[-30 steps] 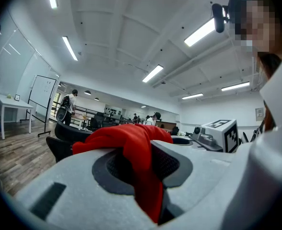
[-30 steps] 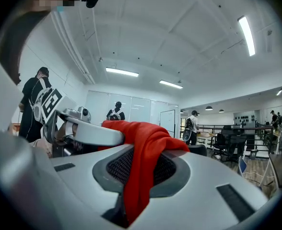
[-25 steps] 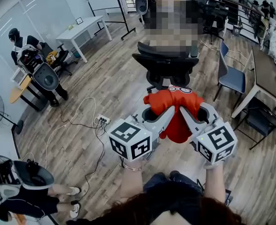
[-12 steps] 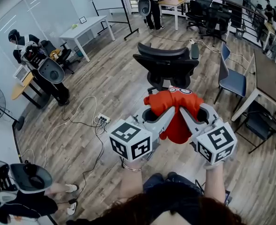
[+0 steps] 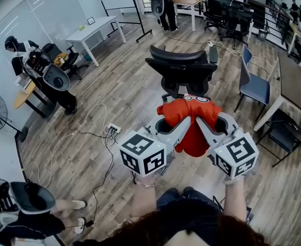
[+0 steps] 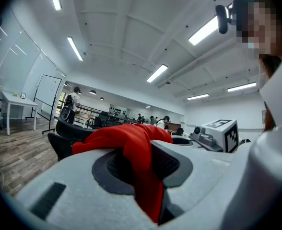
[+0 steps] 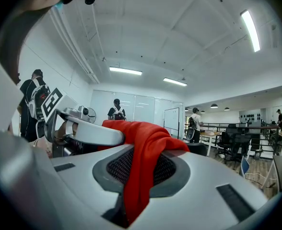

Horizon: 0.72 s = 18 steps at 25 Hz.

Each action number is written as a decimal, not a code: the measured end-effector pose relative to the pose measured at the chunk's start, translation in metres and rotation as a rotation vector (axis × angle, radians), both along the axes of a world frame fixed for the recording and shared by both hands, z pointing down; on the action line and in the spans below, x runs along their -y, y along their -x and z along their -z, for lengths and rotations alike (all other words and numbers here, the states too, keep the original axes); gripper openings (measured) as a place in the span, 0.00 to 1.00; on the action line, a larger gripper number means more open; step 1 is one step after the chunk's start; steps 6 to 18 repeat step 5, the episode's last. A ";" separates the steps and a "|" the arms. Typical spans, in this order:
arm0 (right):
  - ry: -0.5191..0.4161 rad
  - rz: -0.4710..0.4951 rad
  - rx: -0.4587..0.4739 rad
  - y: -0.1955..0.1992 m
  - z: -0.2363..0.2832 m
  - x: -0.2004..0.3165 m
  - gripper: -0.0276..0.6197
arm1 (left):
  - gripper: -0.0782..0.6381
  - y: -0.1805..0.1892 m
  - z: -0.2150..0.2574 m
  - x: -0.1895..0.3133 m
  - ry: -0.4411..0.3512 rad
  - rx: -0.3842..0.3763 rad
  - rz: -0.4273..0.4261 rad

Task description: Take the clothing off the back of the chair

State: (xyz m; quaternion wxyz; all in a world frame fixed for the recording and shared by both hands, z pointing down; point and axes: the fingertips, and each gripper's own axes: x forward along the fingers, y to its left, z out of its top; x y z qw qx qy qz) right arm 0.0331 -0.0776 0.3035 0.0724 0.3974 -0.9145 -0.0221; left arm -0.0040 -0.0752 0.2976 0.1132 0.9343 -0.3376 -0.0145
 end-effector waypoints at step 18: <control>0.002 0.000 0.004 0.004 0.000 0.000 0.15 | 0.25 0.004 0.000 0.000 0.003 0.007 -0.002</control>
